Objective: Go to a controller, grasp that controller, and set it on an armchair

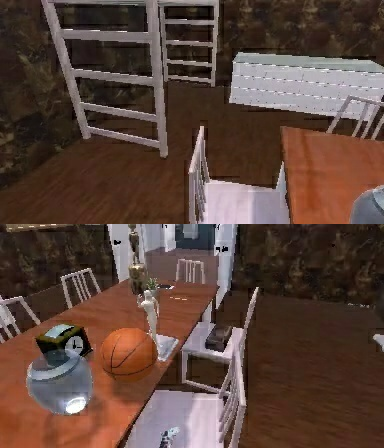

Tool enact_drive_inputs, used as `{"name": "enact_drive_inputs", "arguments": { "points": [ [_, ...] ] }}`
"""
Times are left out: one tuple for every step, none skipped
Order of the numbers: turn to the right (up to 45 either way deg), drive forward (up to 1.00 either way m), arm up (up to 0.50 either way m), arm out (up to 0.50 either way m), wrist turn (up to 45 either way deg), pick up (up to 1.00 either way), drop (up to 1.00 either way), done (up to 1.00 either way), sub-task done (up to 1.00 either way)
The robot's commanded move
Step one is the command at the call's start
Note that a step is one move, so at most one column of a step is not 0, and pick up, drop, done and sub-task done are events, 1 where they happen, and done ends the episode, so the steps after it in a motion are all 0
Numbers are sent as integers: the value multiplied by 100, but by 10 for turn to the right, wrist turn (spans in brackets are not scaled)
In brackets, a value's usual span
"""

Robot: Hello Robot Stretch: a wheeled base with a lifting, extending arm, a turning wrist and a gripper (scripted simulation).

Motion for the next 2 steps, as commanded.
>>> {"name": "enact_drive_inputs", "arguments": {
  "points": [
    [-450, 0, 0, 0, 0, 0, 0, 0, 0],
    [-450, 0, 0, 0, 0, 0, 0, 0, 0]
  ]
}}
